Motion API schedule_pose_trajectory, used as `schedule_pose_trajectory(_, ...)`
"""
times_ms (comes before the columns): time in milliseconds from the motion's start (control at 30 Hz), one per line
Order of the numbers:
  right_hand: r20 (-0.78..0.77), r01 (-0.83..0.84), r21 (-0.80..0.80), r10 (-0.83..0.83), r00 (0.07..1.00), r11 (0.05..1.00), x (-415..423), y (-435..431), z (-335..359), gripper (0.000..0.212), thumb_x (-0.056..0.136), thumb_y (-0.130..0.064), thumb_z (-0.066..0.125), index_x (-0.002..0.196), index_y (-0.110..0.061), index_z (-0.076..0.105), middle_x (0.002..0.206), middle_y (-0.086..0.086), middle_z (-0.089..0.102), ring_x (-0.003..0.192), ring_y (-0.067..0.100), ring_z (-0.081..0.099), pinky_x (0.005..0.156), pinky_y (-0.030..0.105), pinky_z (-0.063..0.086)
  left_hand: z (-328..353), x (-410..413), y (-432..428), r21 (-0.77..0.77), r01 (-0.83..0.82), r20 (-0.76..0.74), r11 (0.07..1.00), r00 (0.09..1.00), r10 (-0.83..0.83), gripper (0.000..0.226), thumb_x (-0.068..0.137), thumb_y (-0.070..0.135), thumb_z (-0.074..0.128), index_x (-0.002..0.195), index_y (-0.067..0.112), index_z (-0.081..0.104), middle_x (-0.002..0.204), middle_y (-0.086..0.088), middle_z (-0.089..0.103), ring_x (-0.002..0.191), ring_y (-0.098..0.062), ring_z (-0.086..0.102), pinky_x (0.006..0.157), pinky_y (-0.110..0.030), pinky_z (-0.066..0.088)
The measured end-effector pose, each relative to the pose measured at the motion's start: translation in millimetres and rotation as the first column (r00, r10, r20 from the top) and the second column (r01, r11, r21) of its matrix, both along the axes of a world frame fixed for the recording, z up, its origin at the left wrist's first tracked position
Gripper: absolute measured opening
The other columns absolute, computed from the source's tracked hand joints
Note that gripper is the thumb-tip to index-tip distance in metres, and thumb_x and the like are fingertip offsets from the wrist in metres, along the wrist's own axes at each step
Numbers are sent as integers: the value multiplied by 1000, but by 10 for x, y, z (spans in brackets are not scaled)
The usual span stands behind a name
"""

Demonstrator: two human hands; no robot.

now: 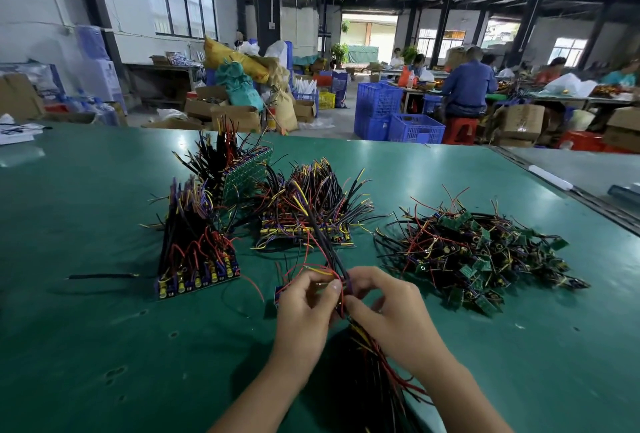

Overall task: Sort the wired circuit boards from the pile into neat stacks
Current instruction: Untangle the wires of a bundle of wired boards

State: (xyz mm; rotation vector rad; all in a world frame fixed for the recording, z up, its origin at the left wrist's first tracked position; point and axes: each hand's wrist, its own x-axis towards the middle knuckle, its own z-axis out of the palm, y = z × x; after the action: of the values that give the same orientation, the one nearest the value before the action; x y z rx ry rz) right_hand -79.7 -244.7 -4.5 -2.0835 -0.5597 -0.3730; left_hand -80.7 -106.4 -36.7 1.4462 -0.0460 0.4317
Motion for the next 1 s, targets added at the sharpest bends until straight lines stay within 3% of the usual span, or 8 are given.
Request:
schedule_pose_trajectory(133, -140, -80, 107, 94, 986, 991, -22, 12, 13, 36, 65, -37, 73, 100, -41, 66, 89, -15, 68, 85, 5, 63, 60, 20, 49, 15, -9, 17, -47, 18, 15, 999, 1000, -18, 15, 72, 22, 71, 83, 13, 66, 78, -1, 71, 72, -10, 66, 65, -20, 51)
schedule_pose_trajectory(267, -206, -71, 141, 99, 974, 988, -7, 19, -5, 30, 69, -11, 81, 91, -27, 68, 85, -4, 70, 84, 12, 65, 67, 35, 54, 88, -48, 40, -51, 79, -30, 996, 996, -80, 22, 68, 21, 73, 84, 7, 65, 74, -1, 70, 69, -9, 66, 60, -21, 51)
schedule_pose_trajectory(367, -181, -2, 128, 25, 983, 992, 10, 23, -9, 13, 76, -9, 73, 77, -17, 63, 72, 3, 66, 70, 18, 61, 65, 33, 47, 124, -82, 43, -85, 135, -63, 987, 988, -140, 22, 70, 15, 74, 86, 2, 66, 70, -1, 68, 60, -11, 65, 48, -24, 51)
schedule_pose_trajectory(533, -172, 145, 135, -121, 978, 980, 19, 56, -43, 26, 77, -12, 65, 60, -17, 46, 50, -8, 43, 51, 5, 32, 49, 21, 28, 149, -112, 31, -87, 145, -114, 986, 981, -155, 13, 85, -6, 62, 80, 5, 62, 57, 5, 61, 45, -12, 59, 41, -28, 52)
schedule_pose_trajectory(633, -232, 204, 244, -147, 961, 948, 31, 83, -49, 22, 79, -15, 63, 63, -12, 48, 55, -2, 50, 56, 8, 40, 56, 34, 39, 154, -110, 14, -158, 119, -150, 980, 978, -143, 14, 88, -5, 58, 81, 7, 60, 61, 4, 65, 43, -19, 60, 45, -29, 53)
schedule_pose_trajectory(733, -313, 209, 397, -82, 946, 894, 32, 120, -32, 20, 77, -24, 58, 70, -8, 49, 78, 23, 59, 68, 19, 49, 65, 50, 47, 153, -99, -38, -211, 119, -145, 970, 978, -152, 17, 91, -5, 53, 83, 9, 58, 70, 2, 70, 47, -21, 63, 50, -30, 54)
schedule_pose_trajectory(900, -219, 83, 418, 12, 976, 904, 36, 117, -60, 23, 78, 10, 54, 80, -13, 56, 70, -3, 61, 62, 5, 55, 58, 18, 46, 81, -102, -91, -159, 94, -96, 983, 989, -110, 16, 88, 0, 63, 76, 10, 57, 67, 2, 65, 59, -12, 66, 50, -26, 53)
schedule_pose_trajectory(1000, -205, -39, 326, 111, 972, 945, 53, 73, -53, 27, 71, 6, 59, 85, -17, 58, 74, -7, 64, 71, 8, 60, 66, 28, 54, 58, -98, -63, -151, 109, -95, 983, 988, -124, 12, 87, 3, 65, 80, 6, 56, 66, -1, 68, 58, -12, 66, 50, -24, 53)
